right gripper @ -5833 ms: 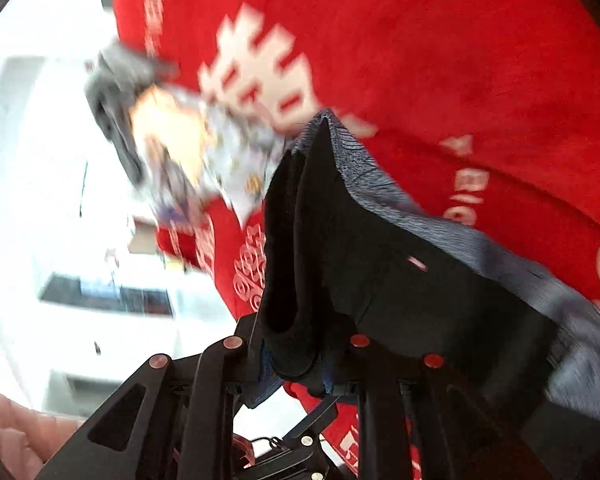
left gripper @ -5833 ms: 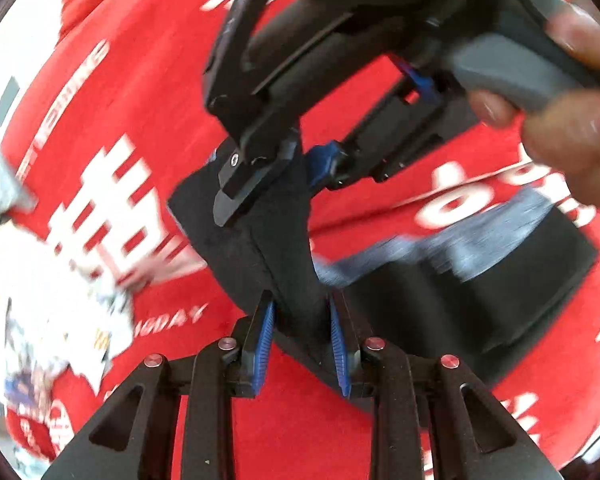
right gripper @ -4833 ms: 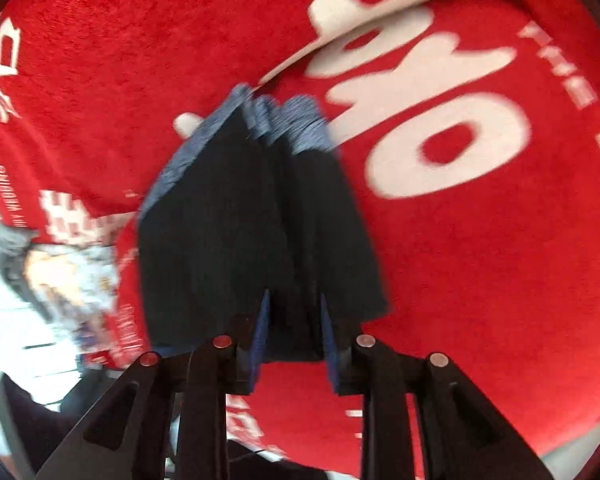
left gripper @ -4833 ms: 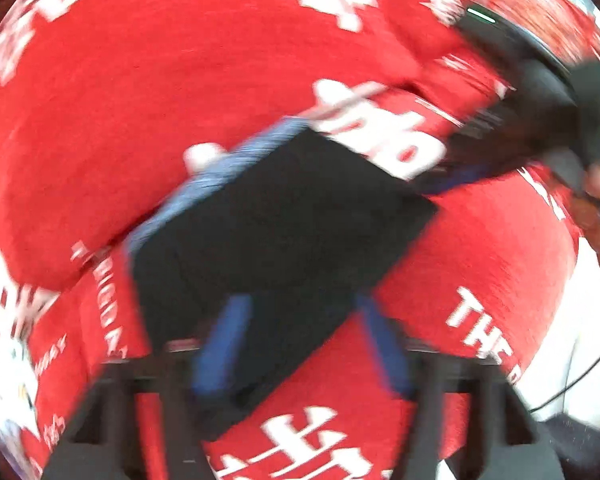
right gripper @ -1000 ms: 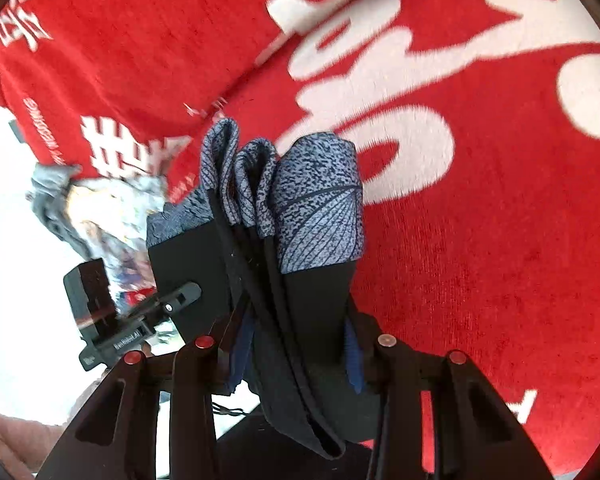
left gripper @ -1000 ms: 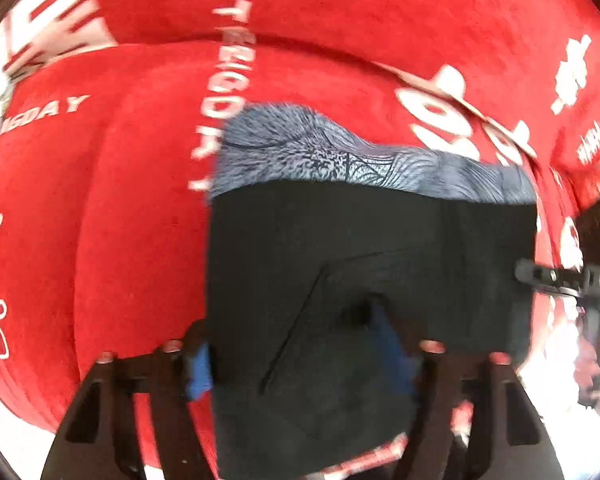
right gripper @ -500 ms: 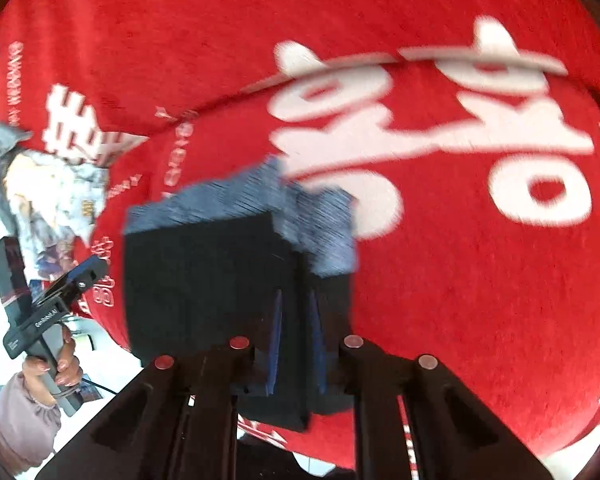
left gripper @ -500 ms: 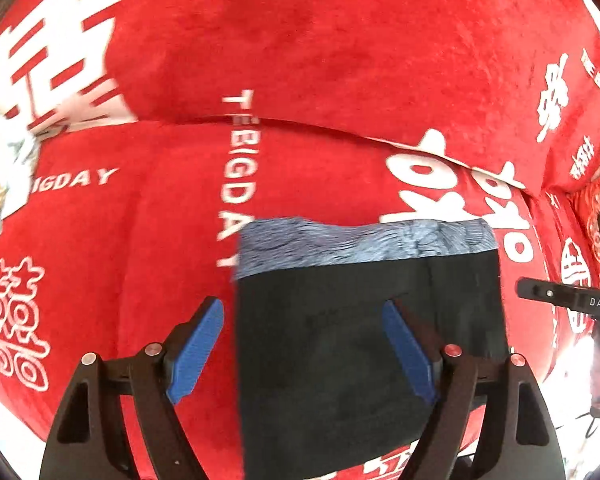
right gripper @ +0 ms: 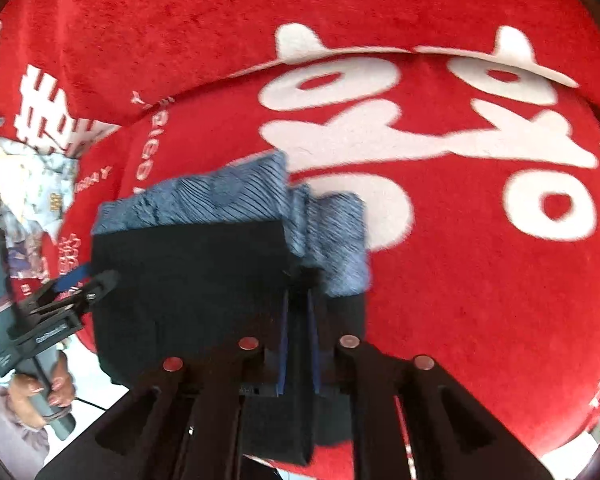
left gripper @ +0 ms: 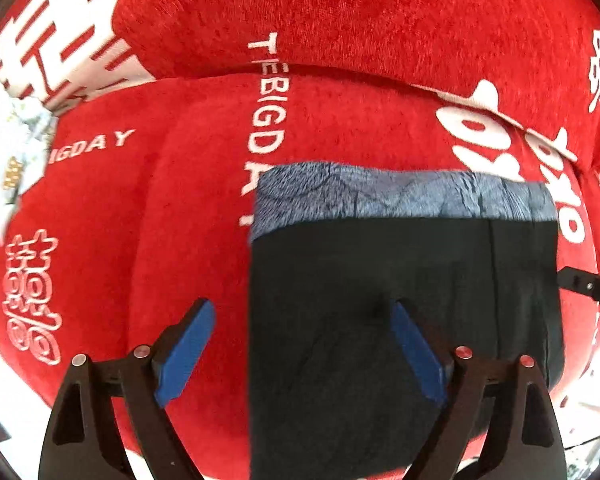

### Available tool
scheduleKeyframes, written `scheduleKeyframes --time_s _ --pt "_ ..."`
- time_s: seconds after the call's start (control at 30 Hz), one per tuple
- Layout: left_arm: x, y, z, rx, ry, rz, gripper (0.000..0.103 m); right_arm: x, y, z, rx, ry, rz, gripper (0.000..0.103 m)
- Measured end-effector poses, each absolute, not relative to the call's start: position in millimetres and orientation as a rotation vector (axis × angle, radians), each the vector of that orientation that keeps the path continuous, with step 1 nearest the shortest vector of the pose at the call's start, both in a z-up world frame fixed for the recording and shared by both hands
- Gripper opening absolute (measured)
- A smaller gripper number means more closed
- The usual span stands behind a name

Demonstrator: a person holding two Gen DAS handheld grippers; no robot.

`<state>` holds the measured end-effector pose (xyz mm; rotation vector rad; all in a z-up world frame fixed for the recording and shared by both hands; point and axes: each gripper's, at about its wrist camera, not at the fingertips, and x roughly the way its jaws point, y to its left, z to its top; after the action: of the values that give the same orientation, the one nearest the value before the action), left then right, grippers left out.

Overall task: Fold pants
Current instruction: 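Lay the folded trousers flat and open the right gripper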

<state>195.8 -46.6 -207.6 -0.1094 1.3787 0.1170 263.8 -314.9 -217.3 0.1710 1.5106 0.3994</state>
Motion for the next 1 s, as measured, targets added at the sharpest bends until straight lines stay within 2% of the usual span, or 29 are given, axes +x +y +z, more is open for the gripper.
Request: scheduleKeyframes --time_s 0.07,0.17,0.2,0.23,0.3,0.37,0.43,0.57,0.7,0.87,0.93,1.0 --pt "187 -48 -197 -0.104 1.377 0.115 0.091 258 -323 -212 0.180 1.529 0.379 0.015" --pt "177 -55 -179 -0.092 1.379 0.111 0.091 245 -326 -199 0.162 1.545 0.361 0.023" --pt "174 -57 -174 -0.087 1.382 0.112 0.091 240 -325 -195 0.149 1.546 0.358 0.032" --pt "171 -59 -170 -0.082 1.385 0.112 0.091 237 -323 -191 0.134 1.547 0.355 0.046" --pt "167 -65 -163 -0.066 1.397 0.111 0.091 229 -316 -181 0.111 1.545 0.351 0.061" --pt "164 -72 -158 -0.044 1.411 0.112 0.091 222 -310 -172 0.102 1.541 0.355 0.065" --pt "161 -78 -154 -0.025 1.428 0.112 0.091 216 -303 -163 0.085 1.544 0.351 0.075" --pt "154 -89 -138 0.011 1.426 0.103 0.091 207 -291 -148 0.050 1.531 0.347 0.082" --pt "150 -93 -123 0.019 1.414 0.105 0.091 200 -282 -131 -0.009 1.505 0.313 0.096" --pt "146 -97 -108 0.057 1.392 0.112 0.091 196 -278 -118 -0.065 1.485 0.282 0.096" --pt "146 -96 -105 0.059 1.397 0.113 0.091 196 -277 -113 -0.074 1.485 0.272 0.103" --pt "145 -97 -101 0.069 1.401 0.121 0.091 194 -277 -108 -0.086 1.477 0.266 0.103"
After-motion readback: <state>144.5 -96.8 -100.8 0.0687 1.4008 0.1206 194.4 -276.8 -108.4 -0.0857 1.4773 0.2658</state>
